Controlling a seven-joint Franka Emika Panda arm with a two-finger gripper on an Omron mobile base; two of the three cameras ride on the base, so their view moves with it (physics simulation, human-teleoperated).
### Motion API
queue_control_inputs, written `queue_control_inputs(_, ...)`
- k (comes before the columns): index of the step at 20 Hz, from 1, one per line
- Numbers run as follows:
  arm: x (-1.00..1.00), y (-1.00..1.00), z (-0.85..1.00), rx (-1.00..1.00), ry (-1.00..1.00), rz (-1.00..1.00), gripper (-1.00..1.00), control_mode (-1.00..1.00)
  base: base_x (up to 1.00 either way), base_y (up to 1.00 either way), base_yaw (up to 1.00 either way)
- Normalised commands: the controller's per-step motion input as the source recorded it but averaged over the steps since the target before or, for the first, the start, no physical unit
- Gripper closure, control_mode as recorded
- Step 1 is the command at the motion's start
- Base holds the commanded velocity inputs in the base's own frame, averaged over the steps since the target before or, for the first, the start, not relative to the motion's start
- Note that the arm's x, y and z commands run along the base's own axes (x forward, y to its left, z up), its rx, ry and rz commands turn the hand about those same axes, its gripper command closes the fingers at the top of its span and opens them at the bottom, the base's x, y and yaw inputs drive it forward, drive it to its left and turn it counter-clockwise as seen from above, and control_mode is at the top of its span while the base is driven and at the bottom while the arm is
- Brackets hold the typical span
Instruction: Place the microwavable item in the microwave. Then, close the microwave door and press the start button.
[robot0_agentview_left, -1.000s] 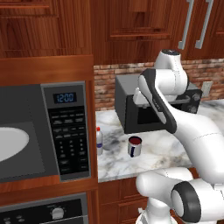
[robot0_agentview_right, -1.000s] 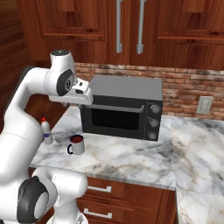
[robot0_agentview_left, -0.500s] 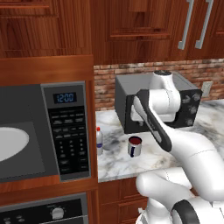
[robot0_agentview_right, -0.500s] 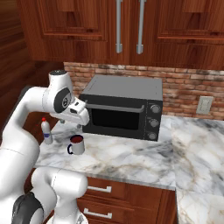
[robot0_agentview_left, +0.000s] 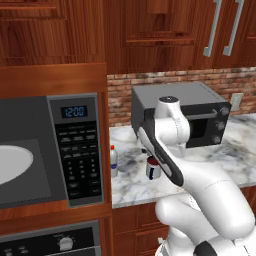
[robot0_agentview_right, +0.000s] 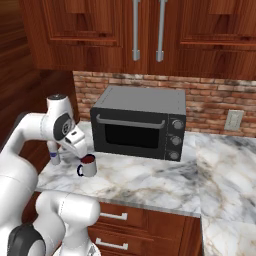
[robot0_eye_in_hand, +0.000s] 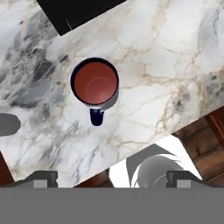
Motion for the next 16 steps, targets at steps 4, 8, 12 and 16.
queue_control_inputs(4, 0.00, 0.12, -0.34, -0.01, 0.00, -0.03, -1.00, -1.00, 0.00, 0.00, 0.00)
queue_control_inputs(8, 0.02, 0.06, -0.47, -0.07, 0.01, -0.01, -1.00, -1.00, 0.00, 0.00, 0.00)
queue_control_inputs(12, 0.00, 0.00, -0.41, -0.01, 0.00, 0.00, -1.00, -1.00, 0.00, 0.00, 0.00)
queue_control_inputs(16, 0.11, 0.01, -0.22, 0.00, 0.00, 0.00, -1.00, -1.00, 0.00, 0.00, 0.00)
